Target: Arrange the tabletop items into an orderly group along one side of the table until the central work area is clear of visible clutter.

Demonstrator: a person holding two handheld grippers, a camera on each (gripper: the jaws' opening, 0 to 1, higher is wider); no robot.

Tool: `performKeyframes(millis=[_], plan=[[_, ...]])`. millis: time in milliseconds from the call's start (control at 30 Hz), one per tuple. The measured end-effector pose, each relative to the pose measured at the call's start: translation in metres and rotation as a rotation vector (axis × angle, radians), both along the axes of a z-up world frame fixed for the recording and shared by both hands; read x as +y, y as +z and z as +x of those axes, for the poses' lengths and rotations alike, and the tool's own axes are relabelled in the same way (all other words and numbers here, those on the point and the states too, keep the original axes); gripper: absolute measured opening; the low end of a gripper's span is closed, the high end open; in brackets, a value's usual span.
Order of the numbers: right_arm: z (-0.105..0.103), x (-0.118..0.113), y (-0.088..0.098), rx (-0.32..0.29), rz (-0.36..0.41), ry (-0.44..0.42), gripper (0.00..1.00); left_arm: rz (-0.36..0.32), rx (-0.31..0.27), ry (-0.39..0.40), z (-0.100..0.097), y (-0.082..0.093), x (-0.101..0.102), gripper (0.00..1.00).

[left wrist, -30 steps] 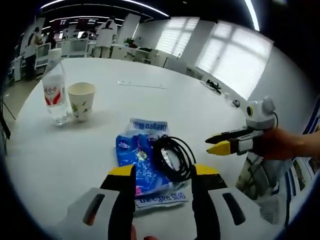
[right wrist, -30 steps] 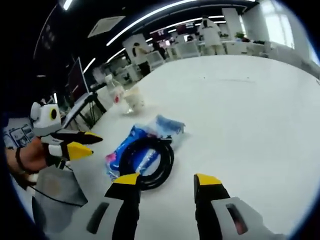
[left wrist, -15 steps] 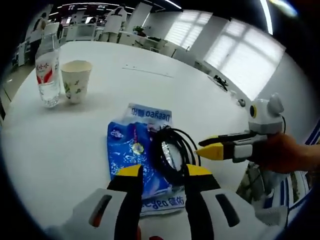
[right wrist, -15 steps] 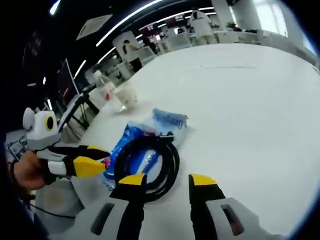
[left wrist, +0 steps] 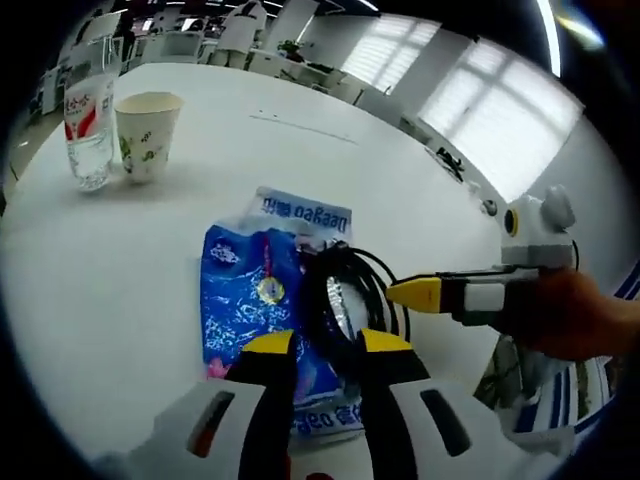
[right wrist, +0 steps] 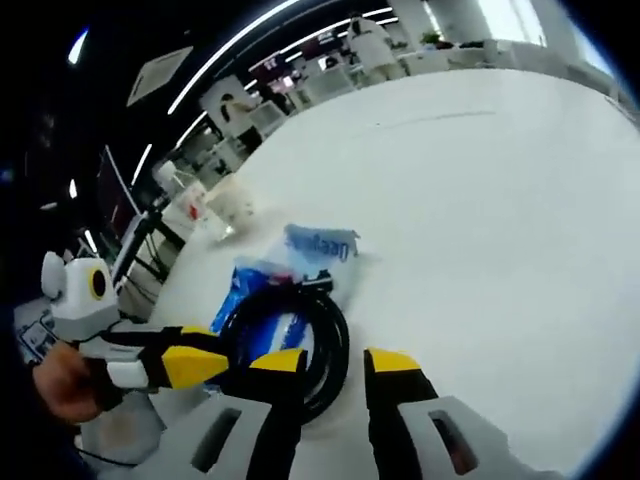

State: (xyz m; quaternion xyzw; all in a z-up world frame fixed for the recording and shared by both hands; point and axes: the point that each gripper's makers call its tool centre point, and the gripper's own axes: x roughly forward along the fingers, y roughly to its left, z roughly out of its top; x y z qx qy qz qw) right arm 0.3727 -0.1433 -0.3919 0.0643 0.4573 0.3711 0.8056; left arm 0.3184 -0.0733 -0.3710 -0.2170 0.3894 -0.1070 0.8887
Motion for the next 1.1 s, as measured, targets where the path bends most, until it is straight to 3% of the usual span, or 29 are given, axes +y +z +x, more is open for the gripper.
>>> performKeyframes(millis=[100, 233, 333, 600, 1100], plan=[[0.002, 0.0, -0.002, -0.006, -0.009, 0.009, 0.19, -0.006, 0.003, 0.009, 0.004, -0.002, 0.0, 0.17], [0.004, -0.001, -0.004, -0.012, 0.0, 0.011, 0.05, -0.009, 0.015, 0.026, 0.009, -0.01, 0.003, 0.13], [0.004, 0.0, -0.002, -0.03, -0.008, 0.021, 0.02, 0.0, 0.008, 0.006, 0.012, -0.013, 0.002, 0.09], [0.007, -0.001, 0.003, -0.032, 0.015, 0.017, 0.01, 0.008, 0.003, 0.003, 0.013, -0.016, 0.002, 0.07], [0.011, -0.01, 0.014, -0.051, 0.048, -0.008, 0.01, -0.022, -0.022, 0.002, 0.018, -0.004, -0.01, 0.06]])
